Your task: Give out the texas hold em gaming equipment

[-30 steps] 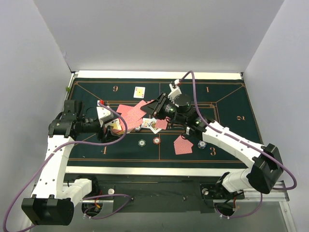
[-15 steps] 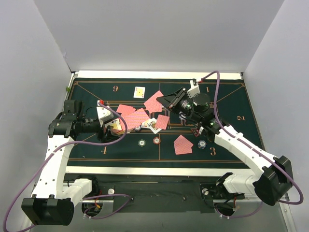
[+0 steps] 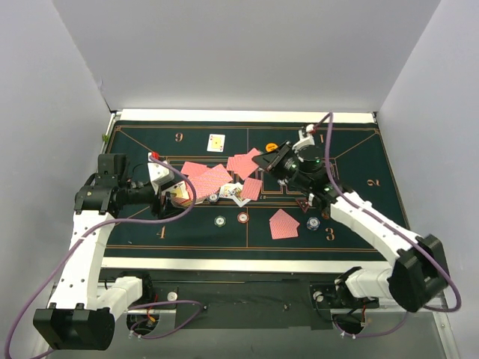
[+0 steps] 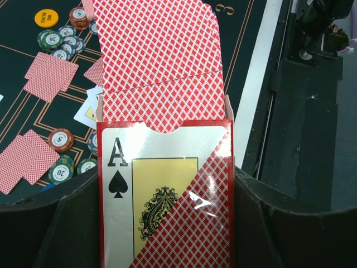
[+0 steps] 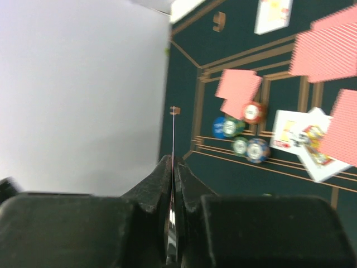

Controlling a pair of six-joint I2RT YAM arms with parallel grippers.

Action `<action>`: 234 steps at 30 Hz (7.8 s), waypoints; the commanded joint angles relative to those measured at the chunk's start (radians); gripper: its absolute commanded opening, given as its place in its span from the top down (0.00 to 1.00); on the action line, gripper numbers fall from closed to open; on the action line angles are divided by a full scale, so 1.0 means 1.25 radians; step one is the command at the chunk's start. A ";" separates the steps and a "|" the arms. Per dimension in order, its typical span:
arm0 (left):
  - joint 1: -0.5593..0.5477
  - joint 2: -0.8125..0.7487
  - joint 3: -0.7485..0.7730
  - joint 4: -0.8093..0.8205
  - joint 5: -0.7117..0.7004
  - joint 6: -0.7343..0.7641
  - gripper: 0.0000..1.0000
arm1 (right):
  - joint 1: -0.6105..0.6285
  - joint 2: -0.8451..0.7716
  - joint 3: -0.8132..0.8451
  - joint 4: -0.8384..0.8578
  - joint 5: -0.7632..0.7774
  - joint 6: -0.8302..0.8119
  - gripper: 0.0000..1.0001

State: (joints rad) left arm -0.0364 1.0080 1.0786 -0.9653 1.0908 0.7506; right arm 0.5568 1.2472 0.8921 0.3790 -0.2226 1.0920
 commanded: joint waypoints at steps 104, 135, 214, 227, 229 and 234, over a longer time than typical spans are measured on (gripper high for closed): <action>0.000 -0.028 0.000 -0.059 0.027 0.103 1.00 | 0.351 0.269 0.566 -0.691 0.224 -0.285 0.38; 0.000 -0.028 0.013 -0.051 0.012 0.093 1.00 | 0.394 0.348 0.585 -0.557 0.095 -0.184 0.38; 0.104 0.374 -0.127 -0.187 -0.047 0.827 1.00 | 0.074 -0.027 0.171 -0.637 0.143 -0.232 0.36; 0.080 0.429 -0.081 -0.262 -0.123 1.023 0.89 | 0.043 -0.033 0.152 -0.614 0.117 -0.204 0.36; 0.073 0.431 -0.079 -0.250 -0.128 1.007 0.89 | 0.044 -0.033 0.149 -0.608 0.117 -0.200 0.36; 0.061 0.412 -0.108 -0.156 -0.171 0.949 0.89 | 0.043 -0.037 0.142 -0.604 0.118 -0.195 0.36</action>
State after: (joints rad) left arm 0.0517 1.5723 0.9619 -1.2469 0.9039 1.9526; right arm 0.6159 1.2320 1.0843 -0.3969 -0.0689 0.8337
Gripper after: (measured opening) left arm 0.746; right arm 0.643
